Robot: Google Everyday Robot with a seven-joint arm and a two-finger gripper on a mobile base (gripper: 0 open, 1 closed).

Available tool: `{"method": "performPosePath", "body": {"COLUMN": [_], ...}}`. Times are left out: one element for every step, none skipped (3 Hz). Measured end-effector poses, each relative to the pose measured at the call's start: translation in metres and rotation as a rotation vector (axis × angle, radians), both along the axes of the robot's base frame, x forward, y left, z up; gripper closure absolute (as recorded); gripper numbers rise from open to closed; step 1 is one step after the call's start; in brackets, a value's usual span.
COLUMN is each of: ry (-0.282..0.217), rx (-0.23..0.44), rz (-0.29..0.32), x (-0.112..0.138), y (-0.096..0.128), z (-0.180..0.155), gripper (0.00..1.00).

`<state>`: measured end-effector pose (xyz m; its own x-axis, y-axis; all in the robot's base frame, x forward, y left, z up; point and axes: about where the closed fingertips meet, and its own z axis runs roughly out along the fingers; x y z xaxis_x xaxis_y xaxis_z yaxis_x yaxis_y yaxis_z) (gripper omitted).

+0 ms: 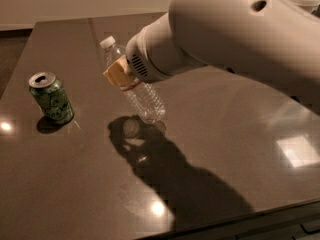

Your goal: Place water bottle upright

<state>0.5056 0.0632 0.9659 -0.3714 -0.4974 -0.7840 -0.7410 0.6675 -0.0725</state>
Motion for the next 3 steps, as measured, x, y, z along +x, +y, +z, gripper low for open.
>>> {"method": "performPosePath", "body": {"ry": [-0.034, -0.091, -0.16], "rx": [0.054, 0.114, 0.178], "rz": [0.018, 0.034, 0.031], "x": [0.0041, 0.0048, 0.0047], "y": [-0.0013, 0.0016, 0.0084], "z": [-0.0085, -0.0103, -0.0043], "gripper": [1.0, 1.0, 1.0]}}
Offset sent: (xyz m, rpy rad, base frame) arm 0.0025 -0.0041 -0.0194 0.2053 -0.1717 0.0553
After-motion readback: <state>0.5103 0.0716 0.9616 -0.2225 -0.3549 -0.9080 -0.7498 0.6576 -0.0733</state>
